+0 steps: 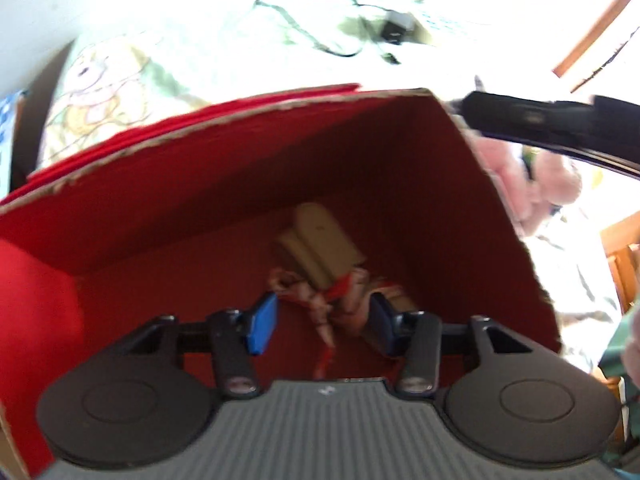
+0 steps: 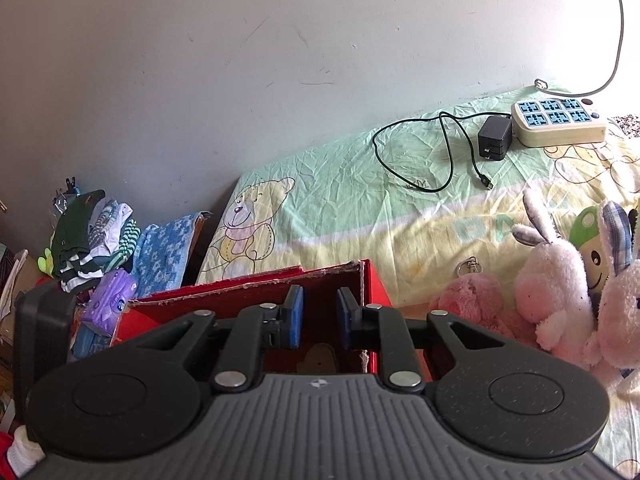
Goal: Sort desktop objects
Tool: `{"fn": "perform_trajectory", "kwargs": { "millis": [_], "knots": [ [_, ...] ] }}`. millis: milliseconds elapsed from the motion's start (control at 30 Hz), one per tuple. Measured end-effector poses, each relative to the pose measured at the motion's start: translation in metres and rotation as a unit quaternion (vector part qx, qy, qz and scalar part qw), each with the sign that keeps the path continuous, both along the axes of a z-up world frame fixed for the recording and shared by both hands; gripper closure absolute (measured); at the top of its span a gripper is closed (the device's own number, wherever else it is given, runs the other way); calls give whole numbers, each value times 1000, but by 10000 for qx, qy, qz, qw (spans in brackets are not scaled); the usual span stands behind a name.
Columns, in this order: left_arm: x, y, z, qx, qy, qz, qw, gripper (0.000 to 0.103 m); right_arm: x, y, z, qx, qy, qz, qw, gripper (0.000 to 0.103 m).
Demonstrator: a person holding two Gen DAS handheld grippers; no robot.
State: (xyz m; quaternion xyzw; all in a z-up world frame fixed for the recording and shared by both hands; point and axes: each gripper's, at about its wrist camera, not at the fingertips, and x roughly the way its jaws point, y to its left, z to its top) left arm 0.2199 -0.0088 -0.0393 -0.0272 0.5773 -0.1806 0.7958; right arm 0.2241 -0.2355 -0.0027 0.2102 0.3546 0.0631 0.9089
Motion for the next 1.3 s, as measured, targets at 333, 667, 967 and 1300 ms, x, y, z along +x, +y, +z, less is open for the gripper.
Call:
{"fn": "perform_trajectory", "kwargs": {
  "millis": [333, 667, 967, 1300],
  "knots": [
    [40, -1, -53, 473, 581, 151, 9971, 74, -1, 0, -2, 29, -67, 21, 10000, 82],
    [53, -28, -57, 292, 657, -149, 9973, 76, 0, -3, -4, -107, 27, -38, 9999, 80],
    [55, -31, -56, 341, 572, -91, 9977, 79, -2, -8, -5, 14, 46, -93, 9999, 80],
    [57, -47, -39, 336, 8, -495, 9982, 78, -3, -10, -6, 145, 26, -184, 9997, 80]
  ]
}}
